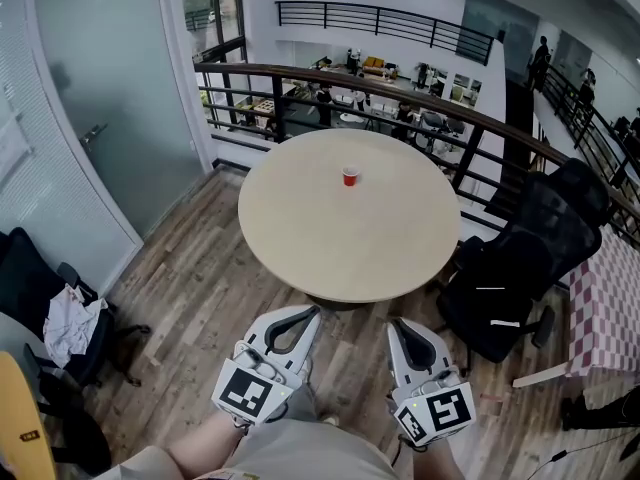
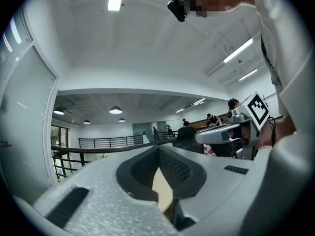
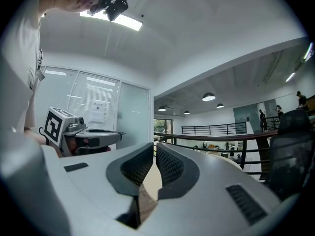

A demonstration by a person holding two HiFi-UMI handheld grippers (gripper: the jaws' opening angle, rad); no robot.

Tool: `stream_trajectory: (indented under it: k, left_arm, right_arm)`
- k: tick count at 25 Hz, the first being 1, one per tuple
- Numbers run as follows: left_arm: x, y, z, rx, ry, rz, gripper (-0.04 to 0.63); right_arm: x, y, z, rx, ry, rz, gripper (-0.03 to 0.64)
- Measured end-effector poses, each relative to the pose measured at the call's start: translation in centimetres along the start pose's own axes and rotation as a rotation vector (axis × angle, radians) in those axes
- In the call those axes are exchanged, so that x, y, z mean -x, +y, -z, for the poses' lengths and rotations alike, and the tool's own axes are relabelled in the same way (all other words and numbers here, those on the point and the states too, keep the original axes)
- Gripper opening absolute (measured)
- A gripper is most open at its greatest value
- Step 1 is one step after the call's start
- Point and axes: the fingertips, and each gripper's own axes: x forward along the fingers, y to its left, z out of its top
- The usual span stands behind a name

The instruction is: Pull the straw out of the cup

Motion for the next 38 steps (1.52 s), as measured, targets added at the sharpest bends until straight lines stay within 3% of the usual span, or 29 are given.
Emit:
stream_trajectory:
  k: [10, 38]
  left_arm:
    - [-2.6, 2.1, 0.4, -0.018, -0.032, 0.015, 0.014]
    - [-16.7, 18.2, 3.8, 0.029, 0.017, 0.081, 0.014]
  right_arm:
    - [-4.2, -0.8, 0.2, 0.013, 0.012, -0.022, 0.031]
    - [-23.7, -9.7, 1.2, -0.016, 0.076, 0.058, 0.031]
